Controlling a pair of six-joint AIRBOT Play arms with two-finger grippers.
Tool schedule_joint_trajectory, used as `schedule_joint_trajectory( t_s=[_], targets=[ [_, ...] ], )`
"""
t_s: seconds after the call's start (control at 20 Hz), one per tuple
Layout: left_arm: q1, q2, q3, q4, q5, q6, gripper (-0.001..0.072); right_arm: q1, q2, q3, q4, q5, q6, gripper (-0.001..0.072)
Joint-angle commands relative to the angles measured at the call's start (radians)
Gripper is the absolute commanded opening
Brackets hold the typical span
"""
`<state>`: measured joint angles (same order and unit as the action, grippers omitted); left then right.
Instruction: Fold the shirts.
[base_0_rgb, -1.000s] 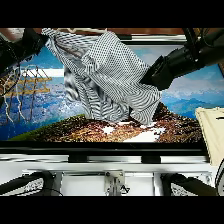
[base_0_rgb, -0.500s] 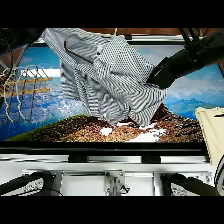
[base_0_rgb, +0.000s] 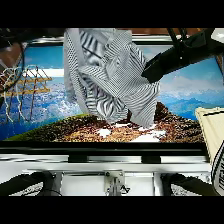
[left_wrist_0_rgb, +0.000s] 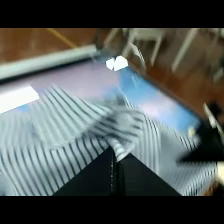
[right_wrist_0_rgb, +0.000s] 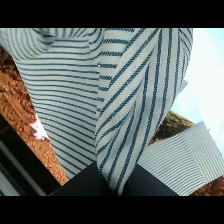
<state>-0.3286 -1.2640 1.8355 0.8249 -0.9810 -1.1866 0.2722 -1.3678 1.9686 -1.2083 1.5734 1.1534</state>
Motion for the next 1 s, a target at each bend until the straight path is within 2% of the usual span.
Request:
schedule_joint_trajectory(
  t_s=[0.0, 0.15, 0.3, 0.4, 0.55, 0.6, 0.65, 0.8, 0.85, 0.95],
  targets=[
    [-0.086, 0.001, 0.012, 0.291, -0.283, -0.109, 0.0053, -0.003, 0.032, 0.002, -0.01, -0.13, 0.047, 0.0068],
    [-0.092, -0.003, 0.011, 0.369, -0.417, -0.114, 0.0053, -0.004, 0.073, 0.002, -0.01, -0.139, 0.068, 0.0068],
    [-0.09, -0.006, -0.024, 0.386, -0.457, -0.128, 0.0053, -0.004, 0.109, 0.002, -0.002, -0.153, 0.088, 0.0068],
    [-0.091, -0.006, -0.061, 0.433, -0.444, -0.135, 0.0053, -0.004, 0.136, 0.002, -0.002, -0.168, 0.093, 0.0068],
    [-0.092, -0.005, -0.074, 0.41, -0.305, -0.136, 0.0056, -0.004, 0.156, 0.002, 0.063, -0.169, 0.119, 0.0068],
    [-0.092, -0.003, -0.072, 0.377, -0.241, -0.135, 0.0091, -0.003, 0.156, 0.002, 0.11, -0.169, 0.118, 0.0067],
    [-0.092, -0.002, -0.064, 0.345, -0.178, -0.136, 0.0226, 0.002, 0.156, 0.002, 0.138, -0.174, 0.118, 0.0067],
    [-0.092, 0.001, 0.001, 0.259, -0.006, -0.135, 0.0494, 0.011, 0.156, 0.002, 0.135, -0.222, 0.118, 0.0067],
    [-0.092, 0.005, 0.031, 0.209, 0.063, -0.135, 0.0541, 0.011, 0.156, 0.002, 0.136, -0.254, 0.118, 0.0068],
    [-0.092, 0.015, 0.108, 0.142, 0.196, -0.131, 0.0547, 0.01, 0.156, 0.002, 0.132, -0.334, 0.127, 0.0068]
  ],
)
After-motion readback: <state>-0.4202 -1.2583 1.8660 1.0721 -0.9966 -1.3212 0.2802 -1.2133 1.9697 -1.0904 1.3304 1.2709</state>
